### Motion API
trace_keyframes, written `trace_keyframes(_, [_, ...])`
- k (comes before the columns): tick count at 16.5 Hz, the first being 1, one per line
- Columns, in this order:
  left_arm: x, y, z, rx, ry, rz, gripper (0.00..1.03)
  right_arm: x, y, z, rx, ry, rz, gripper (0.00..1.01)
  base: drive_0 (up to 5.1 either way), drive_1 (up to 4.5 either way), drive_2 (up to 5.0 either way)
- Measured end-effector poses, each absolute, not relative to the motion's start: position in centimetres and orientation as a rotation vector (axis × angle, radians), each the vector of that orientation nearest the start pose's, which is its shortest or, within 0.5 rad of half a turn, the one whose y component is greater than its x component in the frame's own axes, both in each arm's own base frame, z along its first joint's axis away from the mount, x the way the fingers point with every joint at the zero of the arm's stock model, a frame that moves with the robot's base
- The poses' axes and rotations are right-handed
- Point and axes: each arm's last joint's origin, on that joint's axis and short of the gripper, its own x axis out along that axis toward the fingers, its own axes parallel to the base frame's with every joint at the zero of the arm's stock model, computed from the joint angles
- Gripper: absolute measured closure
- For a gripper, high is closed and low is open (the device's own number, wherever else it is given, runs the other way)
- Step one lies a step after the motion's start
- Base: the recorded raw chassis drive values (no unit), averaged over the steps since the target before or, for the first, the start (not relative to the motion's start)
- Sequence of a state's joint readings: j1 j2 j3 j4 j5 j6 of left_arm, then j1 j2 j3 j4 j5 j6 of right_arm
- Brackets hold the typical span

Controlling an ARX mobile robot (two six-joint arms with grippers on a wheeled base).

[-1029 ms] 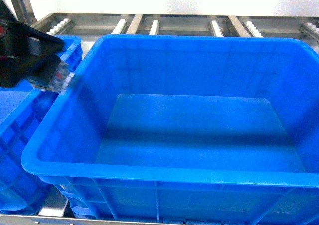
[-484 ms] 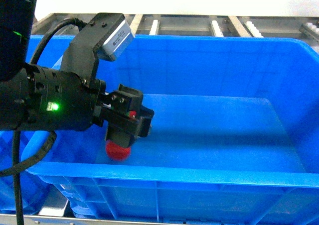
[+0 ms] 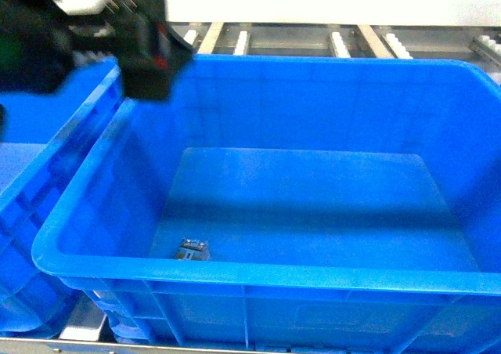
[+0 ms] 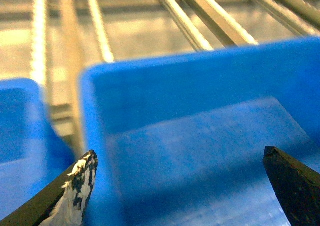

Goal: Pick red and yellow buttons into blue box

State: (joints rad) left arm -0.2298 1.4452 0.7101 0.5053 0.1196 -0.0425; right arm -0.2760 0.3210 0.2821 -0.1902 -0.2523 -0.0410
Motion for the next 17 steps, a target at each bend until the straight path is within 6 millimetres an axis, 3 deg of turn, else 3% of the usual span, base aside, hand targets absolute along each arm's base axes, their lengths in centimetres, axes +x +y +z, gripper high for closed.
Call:
trace_keyframes(1, [27.8,-4.9,24.0,-0.069,0.166,-0.233,0.05,10.8,-2.3,21.5,0.019,0.222,-0.019,0.03,0.0,0.00,0.0])
trace_keyframes(3, [25.3,-3.1,24.4,-0.123,0.130,-0.134,0.05,10.8,-2.3,21.6,0.019,0.221,-0.019,0.03,0.0,0.00,0.0])
trace_keyframes(7, [22.4,-2.5,24.1,-0.131,0.121,-0.086,0.05,10.8,-2.3,21.5,0.019,0.222,-0.019,0.03,0.0,0.00,0.0])
trace_keyframes(9, [17.9,-2.4,23.0,-0.143,0.150,-0.043,0.05,10.8,-2.3,21.5,0.019,0.222,-0.020,0.03,0.0,0.00,0.0])
trace_keyframes(12, [17.3,-2.3,24.0,-0.164,0.091,-0.042,0.05,10.8,-2.3,21.5,0.019,0.222,-0.020,0.03,0.0,0.00,0.0])
trace_keyframes(14, [16.8,-2.0,23.1,-0.091,0.001,-0.011,0.23,10.0,-2.1,21.0,-0.013,0.031,-0.015,0.19,0.0,0.00,0.0])
trace_keyframes(17, [15.3,-1.2,21.0,-0.024,0.005,0.007,0.58,9.8,-1.2,19.7,-0.017,0.003,0.008,0.54,0.0,0.00,0.0])
